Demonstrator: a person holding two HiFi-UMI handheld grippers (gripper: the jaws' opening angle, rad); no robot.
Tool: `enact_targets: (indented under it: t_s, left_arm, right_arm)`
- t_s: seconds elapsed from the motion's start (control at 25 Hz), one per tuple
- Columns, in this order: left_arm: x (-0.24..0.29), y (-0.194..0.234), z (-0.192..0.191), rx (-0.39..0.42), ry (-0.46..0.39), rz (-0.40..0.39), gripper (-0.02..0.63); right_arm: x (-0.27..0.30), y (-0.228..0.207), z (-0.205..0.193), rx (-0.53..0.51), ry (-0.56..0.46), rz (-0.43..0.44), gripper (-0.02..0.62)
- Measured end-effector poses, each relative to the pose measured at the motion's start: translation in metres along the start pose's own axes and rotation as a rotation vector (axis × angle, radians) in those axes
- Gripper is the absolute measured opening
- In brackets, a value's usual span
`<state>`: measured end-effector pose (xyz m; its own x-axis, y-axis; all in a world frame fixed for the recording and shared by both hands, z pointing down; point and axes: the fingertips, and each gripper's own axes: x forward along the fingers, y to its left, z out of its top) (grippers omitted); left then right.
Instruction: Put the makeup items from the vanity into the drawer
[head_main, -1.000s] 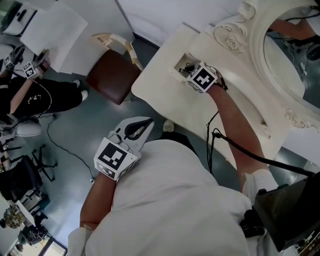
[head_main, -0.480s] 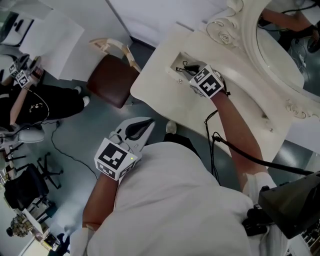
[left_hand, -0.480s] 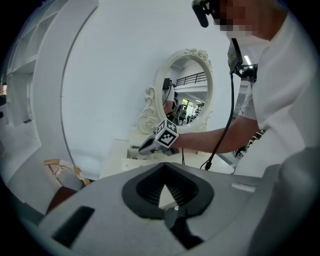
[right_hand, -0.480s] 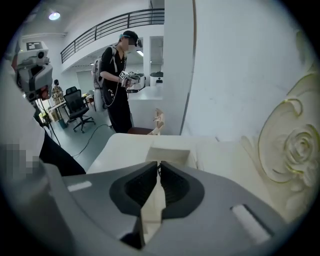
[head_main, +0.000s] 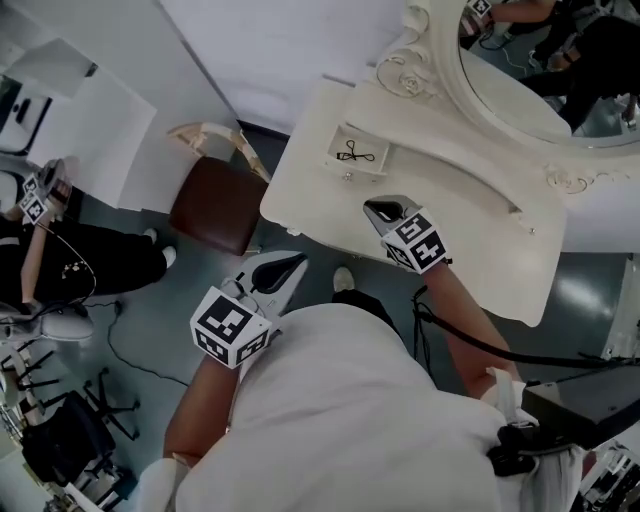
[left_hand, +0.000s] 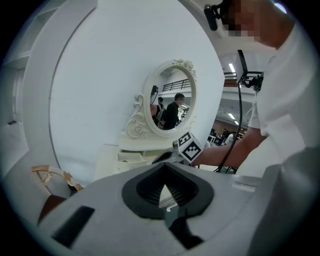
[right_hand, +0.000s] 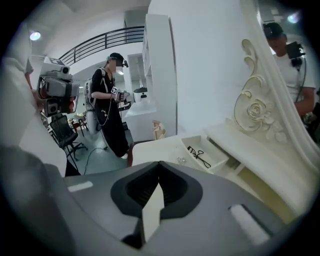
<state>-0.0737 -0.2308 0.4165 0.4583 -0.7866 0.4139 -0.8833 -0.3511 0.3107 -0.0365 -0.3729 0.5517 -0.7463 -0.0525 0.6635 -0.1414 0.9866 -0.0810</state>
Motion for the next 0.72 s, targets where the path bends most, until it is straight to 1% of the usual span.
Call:
enact_targets:
  t_s: [0.12, 0.28, 0.52, 0.72]
  left_arm:
    - [-0.026, -0.008, -0.01, 0.025, -0.004, -0.042, -0.002]
    - [-0.062, -0.021, -0.029, 0.029, -0.015, -0.099, -0.002]
    - [-0.117, -0.044, -0.066, 0.052, -0.005, -0.151, -0.002]
    - [-0.161, -0.06, -0.097, 0.058, -0.002, -0.17, -0.002]
  right_arm:
    - [-0.021, 0.042, -0.007, 0.046, -0.037, -0.049, 0.002]
    - [-0.043, 0.098, -0.015, 0.098, -0.062, -0.094, 0.002]
    - [-0.065, 0.181, -0.017, 0.107, -0.108, -0.133, 0.002]
    - [-0.073, 0.248, -0.019, 0.103, -0.135, -0.145, 0.0]
